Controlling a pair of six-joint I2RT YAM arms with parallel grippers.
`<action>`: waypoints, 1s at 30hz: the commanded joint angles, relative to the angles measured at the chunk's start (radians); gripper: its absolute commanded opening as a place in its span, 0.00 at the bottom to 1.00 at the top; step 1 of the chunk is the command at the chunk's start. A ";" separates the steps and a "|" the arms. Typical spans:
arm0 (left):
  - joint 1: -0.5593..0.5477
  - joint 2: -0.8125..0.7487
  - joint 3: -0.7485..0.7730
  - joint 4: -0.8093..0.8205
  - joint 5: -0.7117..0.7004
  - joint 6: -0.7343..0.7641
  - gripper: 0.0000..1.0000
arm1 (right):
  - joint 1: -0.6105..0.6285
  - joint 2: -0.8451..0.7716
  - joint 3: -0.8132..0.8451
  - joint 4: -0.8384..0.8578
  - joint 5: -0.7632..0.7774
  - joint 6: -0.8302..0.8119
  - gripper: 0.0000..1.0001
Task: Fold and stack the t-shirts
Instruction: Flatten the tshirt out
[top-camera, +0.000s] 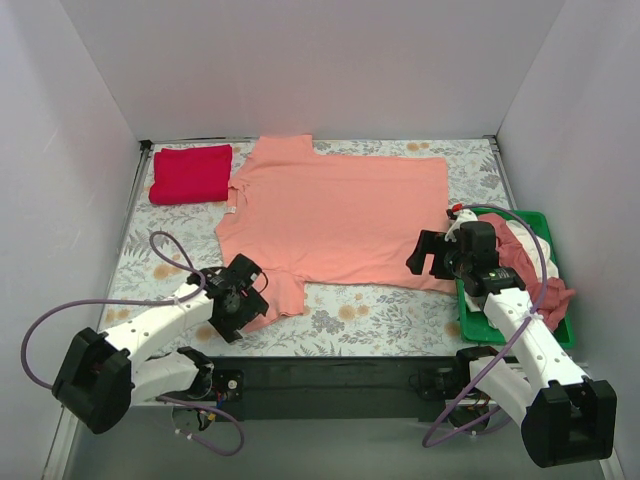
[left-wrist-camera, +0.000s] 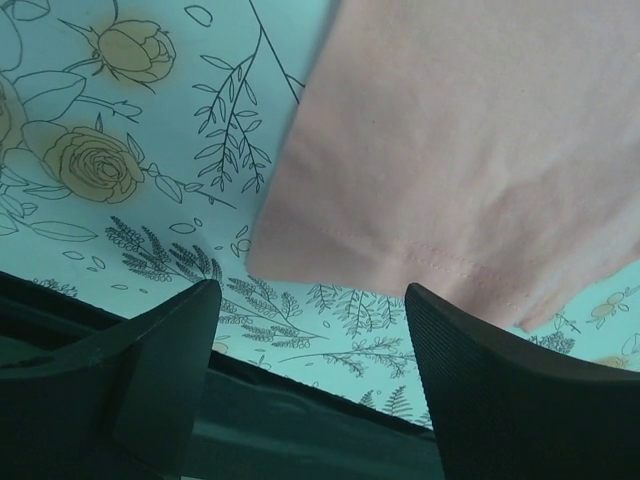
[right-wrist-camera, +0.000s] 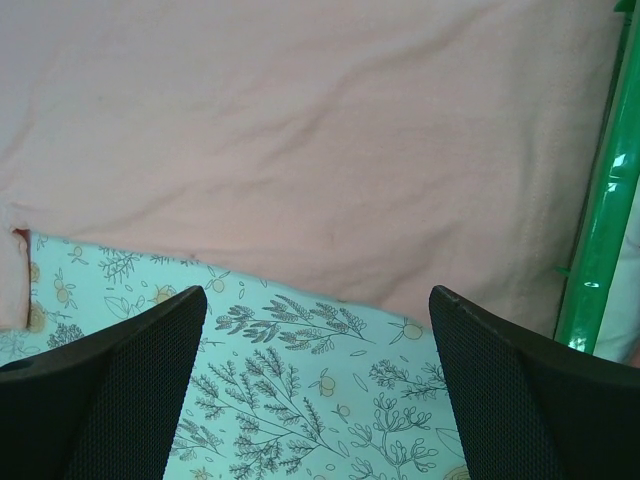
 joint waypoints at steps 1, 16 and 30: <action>-0.005 0.037 -0.031 0.052 -0.011 -0.026 0.71 | 0.004 -0.011 0.006 0.022 0.003 -0.002 0.98; -0.003 0.153 0.001 0.121 -0.114 -0.020 0.00 | 0.004 -0.014 0.007 -0.007 0.015 -0.024 0.98; -0.005 -0.009 0.050 0.041 -0.211 -0.020 0.00 | 0.004 -0.049 -0.011 -0.041 0.009 -0.065 0.98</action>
